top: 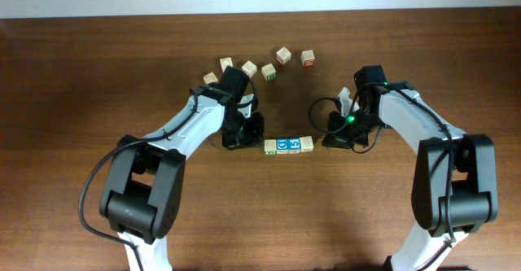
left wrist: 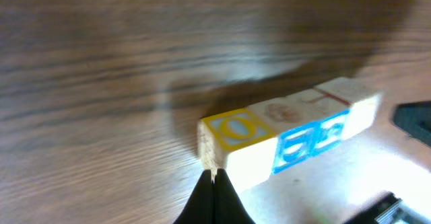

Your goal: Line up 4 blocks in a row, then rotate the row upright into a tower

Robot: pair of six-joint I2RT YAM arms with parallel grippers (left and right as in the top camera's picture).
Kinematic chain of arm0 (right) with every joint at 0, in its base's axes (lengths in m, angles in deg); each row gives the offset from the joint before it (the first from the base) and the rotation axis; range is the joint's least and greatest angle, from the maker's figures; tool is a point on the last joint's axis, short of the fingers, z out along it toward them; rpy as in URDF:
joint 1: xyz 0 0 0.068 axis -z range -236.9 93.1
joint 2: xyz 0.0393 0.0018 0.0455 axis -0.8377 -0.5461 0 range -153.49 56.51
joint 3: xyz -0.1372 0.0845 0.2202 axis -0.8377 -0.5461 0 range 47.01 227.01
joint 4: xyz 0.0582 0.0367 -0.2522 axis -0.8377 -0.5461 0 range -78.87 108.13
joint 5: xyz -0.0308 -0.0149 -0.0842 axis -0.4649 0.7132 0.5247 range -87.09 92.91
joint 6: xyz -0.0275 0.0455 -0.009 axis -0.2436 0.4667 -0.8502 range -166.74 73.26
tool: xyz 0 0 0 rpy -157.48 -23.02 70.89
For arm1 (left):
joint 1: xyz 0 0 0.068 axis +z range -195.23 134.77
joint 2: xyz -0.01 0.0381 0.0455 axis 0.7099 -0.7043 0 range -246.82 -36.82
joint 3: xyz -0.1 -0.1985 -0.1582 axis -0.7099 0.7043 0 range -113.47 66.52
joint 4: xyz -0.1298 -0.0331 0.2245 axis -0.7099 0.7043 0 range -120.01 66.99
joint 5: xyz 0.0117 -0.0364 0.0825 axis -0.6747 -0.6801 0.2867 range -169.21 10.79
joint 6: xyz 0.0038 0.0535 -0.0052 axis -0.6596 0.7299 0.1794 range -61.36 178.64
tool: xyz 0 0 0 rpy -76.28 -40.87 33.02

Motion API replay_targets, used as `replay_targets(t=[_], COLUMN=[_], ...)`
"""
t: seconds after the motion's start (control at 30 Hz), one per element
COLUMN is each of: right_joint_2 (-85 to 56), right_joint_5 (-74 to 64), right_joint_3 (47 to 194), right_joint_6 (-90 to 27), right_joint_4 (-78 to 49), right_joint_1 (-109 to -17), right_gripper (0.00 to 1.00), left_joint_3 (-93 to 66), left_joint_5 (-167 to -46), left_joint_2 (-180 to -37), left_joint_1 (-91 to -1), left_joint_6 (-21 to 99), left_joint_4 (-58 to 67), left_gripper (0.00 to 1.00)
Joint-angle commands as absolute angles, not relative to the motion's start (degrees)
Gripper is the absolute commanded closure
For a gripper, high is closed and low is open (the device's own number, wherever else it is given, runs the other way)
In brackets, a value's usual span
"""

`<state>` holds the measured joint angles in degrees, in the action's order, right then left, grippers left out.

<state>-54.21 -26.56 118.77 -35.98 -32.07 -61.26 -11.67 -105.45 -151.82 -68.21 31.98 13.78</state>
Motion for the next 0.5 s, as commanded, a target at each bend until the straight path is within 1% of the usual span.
replay_targets(t=[0.0, 0.1, 0.17, 0.47], right_joint_2=[-54.56, -54.56, -54.56, -54.56], right_joint_5=[-26.87, -26.87, -26.87, -26.85], right_joint_3=[118.25, 118.25, 118.25, 118.25], right_joint_6=[-35.52, -35.52, -35.54, -35.76], right_joint_4=[-31.89, -31.74, -31.74, -31.91], right_joint_1=[-61.0, -61.0, -61.02, -61.02], right_gripper=[0.96, 0.96, 0.96, 0.96], left_joint_3=[-11.23, -10.25, -8.89, -8.87], left_joint_5=[-96.75, -96.11, -97.45, -97.84], left_joint_2=[-150.44, -150.47, -150.47, -150.47], left_joint_1=[-68.76, -70.2, -71.56, -71.71], left_joint_6=[25.23, 25.25, 27.96, 30.5], left_joint_4=[15.95, 14.29, 11.97, 9.52], left_gripper=[1.0, 1.0, 1.0, 1.0])
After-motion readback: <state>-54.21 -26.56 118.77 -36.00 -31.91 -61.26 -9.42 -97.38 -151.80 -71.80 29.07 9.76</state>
